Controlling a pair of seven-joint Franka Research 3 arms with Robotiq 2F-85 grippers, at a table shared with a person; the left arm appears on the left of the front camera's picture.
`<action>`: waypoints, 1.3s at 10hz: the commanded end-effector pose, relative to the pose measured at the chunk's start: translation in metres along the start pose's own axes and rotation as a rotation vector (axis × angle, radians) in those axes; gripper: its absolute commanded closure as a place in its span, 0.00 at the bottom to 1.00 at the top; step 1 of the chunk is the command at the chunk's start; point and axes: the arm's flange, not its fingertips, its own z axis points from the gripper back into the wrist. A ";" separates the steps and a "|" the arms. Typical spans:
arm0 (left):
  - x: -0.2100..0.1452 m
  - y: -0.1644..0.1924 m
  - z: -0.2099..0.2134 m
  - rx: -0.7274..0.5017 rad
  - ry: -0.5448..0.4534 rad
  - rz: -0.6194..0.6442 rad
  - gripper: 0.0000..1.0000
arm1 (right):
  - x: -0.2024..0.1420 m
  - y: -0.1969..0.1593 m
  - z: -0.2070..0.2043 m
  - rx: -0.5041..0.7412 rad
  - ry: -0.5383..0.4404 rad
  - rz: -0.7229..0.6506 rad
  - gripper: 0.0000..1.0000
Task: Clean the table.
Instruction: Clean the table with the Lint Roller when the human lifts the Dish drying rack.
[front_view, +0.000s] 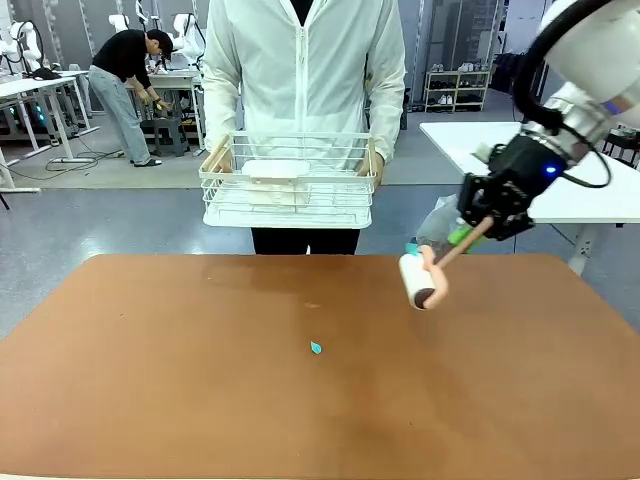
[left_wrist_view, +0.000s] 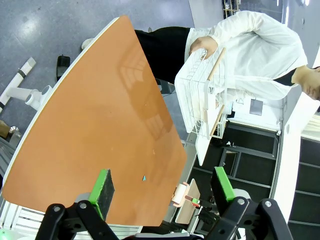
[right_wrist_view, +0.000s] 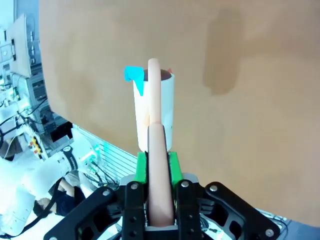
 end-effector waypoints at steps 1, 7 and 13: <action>0.002 0.001 0.003 -0.023 0.003 -0.015 0.00 | -0.022 -0.023 0.005 0.000 -0.036 -0.046 0.79; 0.002 0.001 0.003 -0.023 0.003 -0.015 0.00 | -0.012 -0.073 -0.033 0.036 -0.031 -0.041 0.79; 0.002 0.001 0.003 -0.023 0.003 -0.015 0.00 | -0.001 -0.084 -0.062 0.065 -0.049 -0.043 0.79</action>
